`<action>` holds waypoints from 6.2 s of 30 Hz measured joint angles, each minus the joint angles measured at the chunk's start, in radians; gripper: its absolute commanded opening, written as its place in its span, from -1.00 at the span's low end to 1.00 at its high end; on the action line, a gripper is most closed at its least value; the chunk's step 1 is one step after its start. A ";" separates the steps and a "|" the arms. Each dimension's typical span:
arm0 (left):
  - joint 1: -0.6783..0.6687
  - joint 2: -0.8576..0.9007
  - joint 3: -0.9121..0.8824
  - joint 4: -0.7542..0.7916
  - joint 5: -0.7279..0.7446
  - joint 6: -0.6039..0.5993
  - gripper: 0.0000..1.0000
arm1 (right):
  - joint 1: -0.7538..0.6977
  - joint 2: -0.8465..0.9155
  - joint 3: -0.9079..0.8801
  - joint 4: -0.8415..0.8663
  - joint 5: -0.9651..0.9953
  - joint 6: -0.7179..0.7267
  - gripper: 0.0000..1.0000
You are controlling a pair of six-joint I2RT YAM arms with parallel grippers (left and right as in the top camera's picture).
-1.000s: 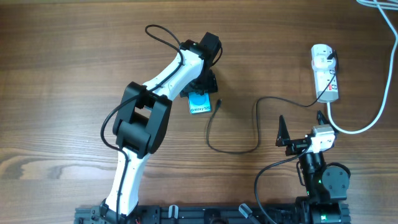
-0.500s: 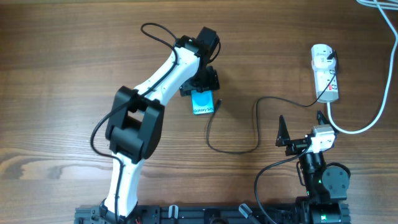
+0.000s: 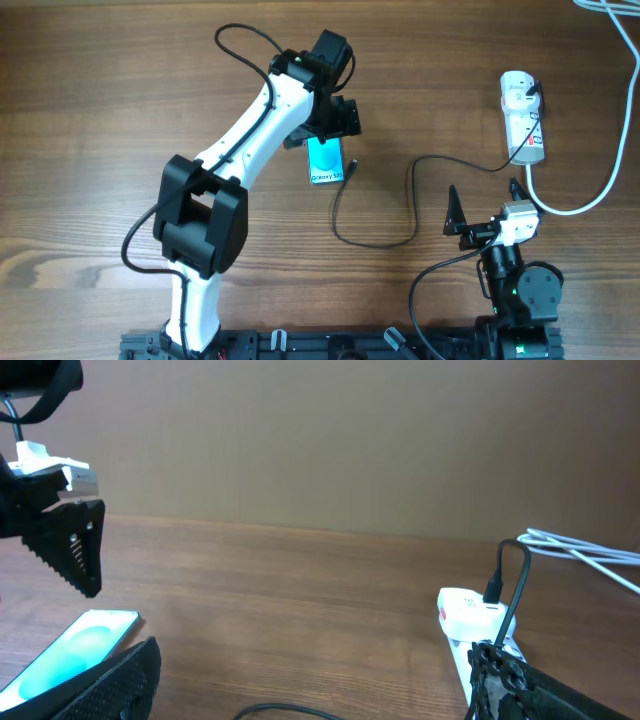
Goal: Plug charger to phone and switch on socket
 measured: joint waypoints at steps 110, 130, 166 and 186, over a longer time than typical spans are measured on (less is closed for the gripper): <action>-0.021 0.138 -0.081 0.148 -0.056 0.012 0.51 | 0.000 0.000 0.000 0.000 0.000 0.000 1.00; 0.158 0.108 -0.082 0.008 0.591 0.006 0.51 | 0.000 0.000 0.000 0.000 0.000 0.000 1.00; 0.447 0.107 -0.082 -0.046 1.465 0.037 0.41 | 0.000 0.000 0.000 0.031 -0.288 0.455 1.00; 0.427 0.106 -0.084 -0.087 1.469 0.042 0.37 | 0.000 0.613 1.043 -0.688 -0.419 0.423 1.00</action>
